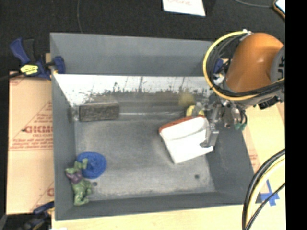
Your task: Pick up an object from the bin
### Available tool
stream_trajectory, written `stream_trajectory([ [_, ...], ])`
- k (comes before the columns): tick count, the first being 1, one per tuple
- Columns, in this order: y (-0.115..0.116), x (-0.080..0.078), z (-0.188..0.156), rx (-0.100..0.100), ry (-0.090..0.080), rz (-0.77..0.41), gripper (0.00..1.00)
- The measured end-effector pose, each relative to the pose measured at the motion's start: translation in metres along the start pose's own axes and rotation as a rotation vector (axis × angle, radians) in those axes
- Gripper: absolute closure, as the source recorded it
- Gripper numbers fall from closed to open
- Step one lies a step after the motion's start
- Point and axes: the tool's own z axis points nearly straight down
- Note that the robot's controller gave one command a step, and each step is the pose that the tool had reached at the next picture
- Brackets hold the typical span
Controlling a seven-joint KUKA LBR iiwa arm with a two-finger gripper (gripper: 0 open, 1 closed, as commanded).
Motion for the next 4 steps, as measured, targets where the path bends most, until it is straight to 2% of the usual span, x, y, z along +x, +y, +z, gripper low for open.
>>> stream_trajectory([
  [1,0.0,-0.002,-0.005,0.001,-0.008,-0.003,0.0],
  [2,0.005,-0.067,0.104,-0.004,0.013,-0.517,0.0],
  [3,0.004,-0.065,0.098,-0.002,0.001,-0.484,0.0],
  [4,0.028,-0.021,0.088,-0.005,0.006,-0.804,0.0],
])
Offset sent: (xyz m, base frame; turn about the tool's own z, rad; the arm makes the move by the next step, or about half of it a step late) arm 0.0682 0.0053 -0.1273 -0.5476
